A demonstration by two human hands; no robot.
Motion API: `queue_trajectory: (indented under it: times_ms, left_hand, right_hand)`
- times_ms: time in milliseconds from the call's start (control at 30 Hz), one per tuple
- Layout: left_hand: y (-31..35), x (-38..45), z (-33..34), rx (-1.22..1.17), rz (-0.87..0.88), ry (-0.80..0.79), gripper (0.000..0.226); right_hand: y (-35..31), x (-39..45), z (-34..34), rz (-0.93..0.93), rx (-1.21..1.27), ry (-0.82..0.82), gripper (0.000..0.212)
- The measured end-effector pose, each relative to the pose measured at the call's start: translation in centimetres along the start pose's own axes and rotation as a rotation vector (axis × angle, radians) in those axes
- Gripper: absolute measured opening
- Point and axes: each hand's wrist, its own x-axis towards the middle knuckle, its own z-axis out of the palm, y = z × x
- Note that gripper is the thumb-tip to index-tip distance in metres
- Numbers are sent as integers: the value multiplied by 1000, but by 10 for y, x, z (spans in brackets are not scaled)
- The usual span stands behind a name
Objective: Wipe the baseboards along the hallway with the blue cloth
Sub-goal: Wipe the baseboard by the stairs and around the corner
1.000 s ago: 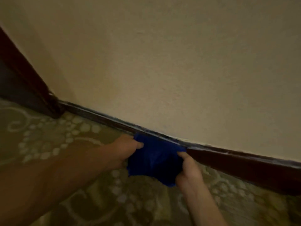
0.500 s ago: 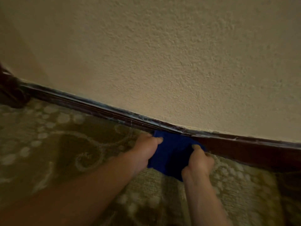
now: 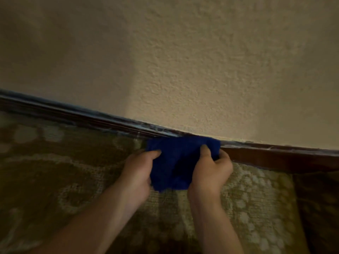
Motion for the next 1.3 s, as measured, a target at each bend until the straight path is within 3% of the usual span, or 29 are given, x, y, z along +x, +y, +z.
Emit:
queue_trajectory:
  times_ms: [133, 233, 333, 467, 600, 767, 900, 1000, 1067, 1167, 1233, 1300]
  left_hand:
    - [-3, 7, -11, -6, 49, 13, 15]
    - [-10, 10, -23, -87, 69, 133, 23]
    - [-12, 11, -33, -110, 67, 121, 27]
    - [-4, 2, -28, -49, 109, 10, 15]
    - [3, 3, -36, -45, 144, 71, 12]
    - [2, 4, -41, -123, 235, 196, 17]
    - [4, -6, -24, -7, 243, -2, 8]
    - [9, -7, -20, 25, 201, 20, 8]
    - [19, -7, -33, -61, 229, 158, 8]
    - [35, -6, -59, -191, 330, 298, 8]
    - [40, -5, -62, -203, 362, 277, 7]
    - [35, -3, -52, -154, 313, 192, 12]
  right_hand:
    - [-1, -23, 23, -198, -148, 87, 14]
    - [-1, -49, 41, -366, -195, -59, 14]
    - [3, -51, 42, -334, -176, -178, 15]
    - [12, -23, 24, -245, -96, -8, 16]
    - [12, -46, 50, -306, -87, 64, 16]
    - [9, -53, 49, -352, -124, -174, 14]
    - [9, -14, 21, -116, 1, 32, 10]
    - [7, -24, 34, -157, -57, 128, 13]
    - [5, -48, 55, -266, -90, 74, 17]
    - [7, -70, 71, -301, -57, -189, 8]
    - [12, -63, 68, -210, 4, -277, 9]
    - [14, -49, 54, -111, 78, -211, 8]
